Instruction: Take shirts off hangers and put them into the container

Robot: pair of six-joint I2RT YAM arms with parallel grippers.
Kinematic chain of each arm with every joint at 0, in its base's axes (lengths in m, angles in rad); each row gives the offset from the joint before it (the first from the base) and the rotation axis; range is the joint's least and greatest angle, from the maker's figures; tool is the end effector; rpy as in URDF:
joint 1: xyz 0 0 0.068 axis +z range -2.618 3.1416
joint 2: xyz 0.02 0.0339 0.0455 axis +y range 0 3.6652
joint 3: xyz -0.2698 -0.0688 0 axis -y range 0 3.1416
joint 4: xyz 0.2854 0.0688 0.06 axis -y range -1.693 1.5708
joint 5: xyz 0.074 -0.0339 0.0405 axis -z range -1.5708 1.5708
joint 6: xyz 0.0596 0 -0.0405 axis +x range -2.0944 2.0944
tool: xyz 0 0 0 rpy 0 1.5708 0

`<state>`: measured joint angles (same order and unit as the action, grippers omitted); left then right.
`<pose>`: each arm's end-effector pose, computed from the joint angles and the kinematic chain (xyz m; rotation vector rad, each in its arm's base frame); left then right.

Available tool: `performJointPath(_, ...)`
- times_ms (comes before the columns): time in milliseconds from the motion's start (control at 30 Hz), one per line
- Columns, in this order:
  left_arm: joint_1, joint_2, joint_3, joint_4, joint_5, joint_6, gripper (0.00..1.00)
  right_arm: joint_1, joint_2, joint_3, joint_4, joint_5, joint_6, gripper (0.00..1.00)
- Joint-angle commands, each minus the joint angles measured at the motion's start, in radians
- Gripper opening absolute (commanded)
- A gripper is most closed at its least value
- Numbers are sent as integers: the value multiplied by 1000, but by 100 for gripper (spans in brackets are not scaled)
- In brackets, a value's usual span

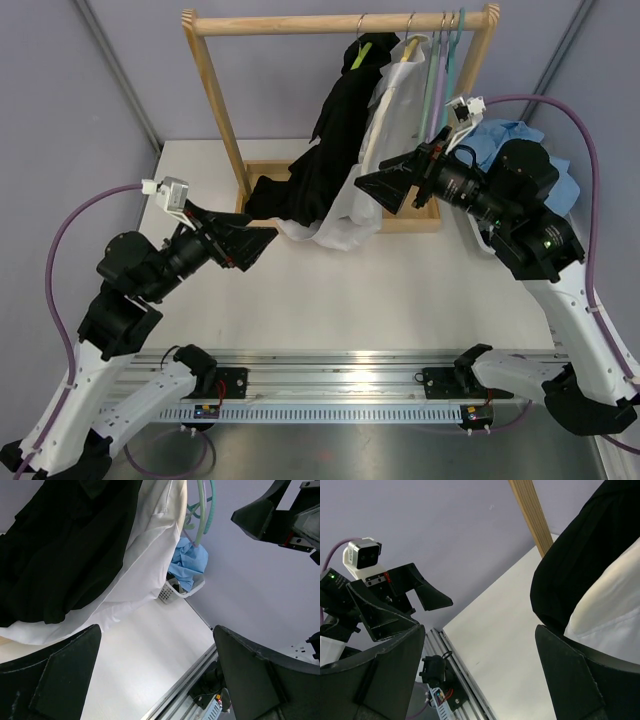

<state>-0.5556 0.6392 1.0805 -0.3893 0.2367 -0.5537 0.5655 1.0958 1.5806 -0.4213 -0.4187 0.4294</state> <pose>0.1351 -0.1003 0.4575 0.2026 1.6049 -1.0527 0.1976 0.1541 0.5477 -0.4639 1.5505 1.0973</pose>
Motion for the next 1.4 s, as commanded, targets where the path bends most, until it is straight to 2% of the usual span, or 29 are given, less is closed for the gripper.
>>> performJointPath(0,-3,4,10,36,44,12,99,1,33,119,-31,27,-50,100)
performJointPath(67,-3,1,4,38,41,11,99,-1,71,175,-56,37,-78,100)
performJointPath(167,-3,-9,-1,38,41,6,99,1,176,324,-155,135,-109,99)
performJointPath(300,-3,-30,-13,27,21,0,99,2,321,561,-322,389,-149,99)
performJointPath(400,-3,-49,-14,10,7,6,99,2,467,678,-393,483,-158,99)
performJointPath(700,-3,-108,-36,-40,-46,20,99,4,628,800,-433,612,-138,100)
performJointPath(900,-3,-144,-57,-57,-68,28,99,7,590,750,-386,644,-147,99)
performJointPath(1100,-3,-142,-71,-51,-73,26,99,7,613,782,-401,747,-178,99)
performJointPath(1200,-3,-150,-68,-60,-83,29,99,7,634,788,-410,808,-181,93)
performJointPath(1267,-3,-153,-68,-66,-89,31,99,7,645,785,-413,830,-181,84)
performJointPath(1333,-3,-162,-71,-71,-94,31,99,7,648,776,-410,840,-178,73)
performJointPath(1367,-3,-165,-73,-75,-97,31,99,7,647,773,-407,842,-179,62)
